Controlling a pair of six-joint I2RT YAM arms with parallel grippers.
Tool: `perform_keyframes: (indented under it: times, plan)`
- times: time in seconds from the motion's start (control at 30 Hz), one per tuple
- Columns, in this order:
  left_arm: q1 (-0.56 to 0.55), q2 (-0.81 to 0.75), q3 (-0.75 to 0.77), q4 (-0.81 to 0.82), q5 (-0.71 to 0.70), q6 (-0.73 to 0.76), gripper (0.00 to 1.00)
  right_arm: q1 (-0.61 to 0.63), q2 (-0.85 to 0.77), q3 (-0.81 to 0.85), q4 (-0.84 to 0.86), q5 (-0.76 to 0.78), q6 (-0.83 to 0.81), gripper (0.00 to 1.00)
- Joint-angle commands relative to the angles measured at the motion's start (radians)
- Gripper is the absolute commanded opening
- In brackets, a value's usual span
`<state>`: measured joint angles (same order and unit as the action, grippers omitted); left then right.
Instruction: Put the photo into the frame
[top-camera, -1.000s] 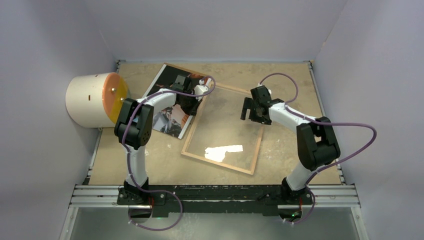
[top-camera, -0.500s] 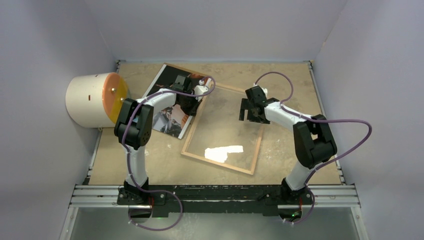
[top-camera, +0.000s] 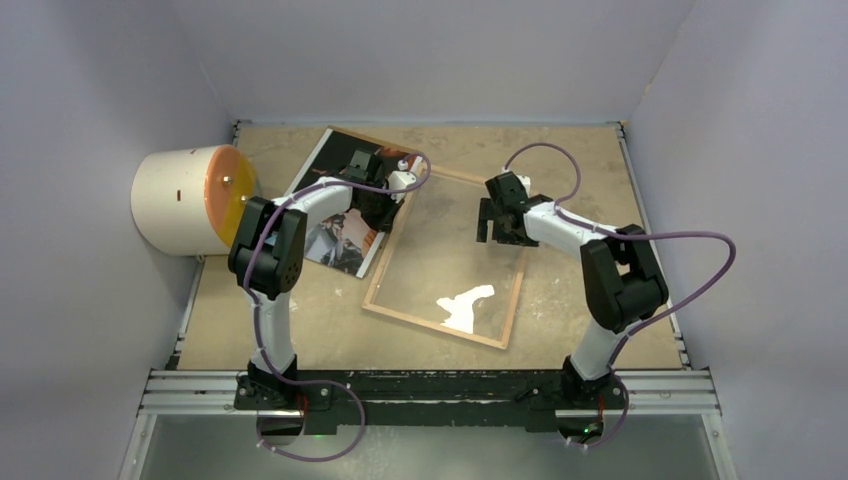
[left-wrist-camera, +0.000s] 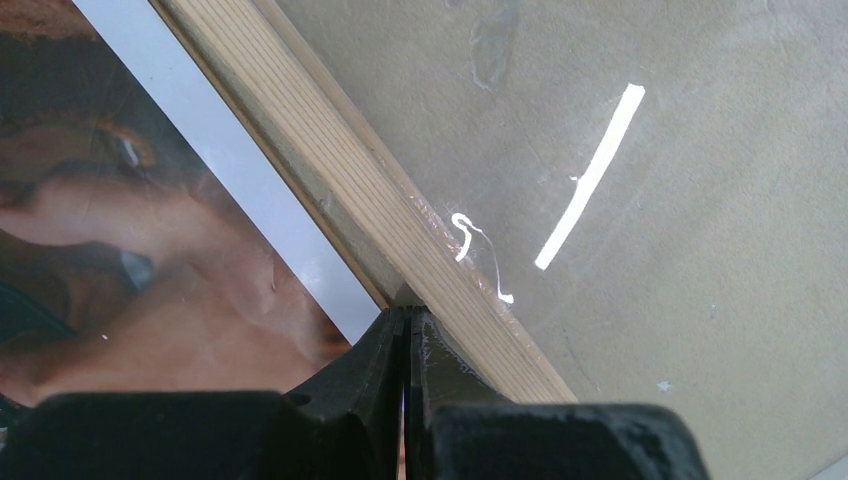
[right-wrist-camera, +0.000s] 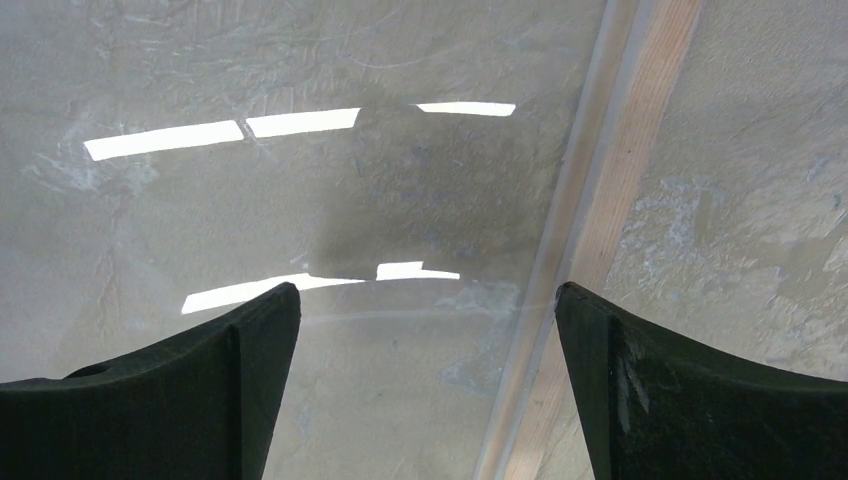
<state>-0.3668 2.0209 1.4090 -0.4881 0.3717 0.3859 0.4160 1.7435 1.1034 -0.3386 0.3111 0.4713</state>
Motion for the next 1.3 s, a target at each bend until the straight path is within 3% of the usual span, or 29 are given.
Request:
perform_keyframes:
  times: [0.0, 1.27]
  plan:
    - [0.0, -0.013, -0.011, -0.09, 0.008, 0.013, 0.04, 0.014, 0.01, 0.054, 0.026, 0.031, -0.012, 0.99]
    - [0.0, -0.02, 0.006, -0.119, 0.015, 0.023, 0.04, 0.098, 0.075, 0.11, 0.004, 0.212, -0.048, 0.99]
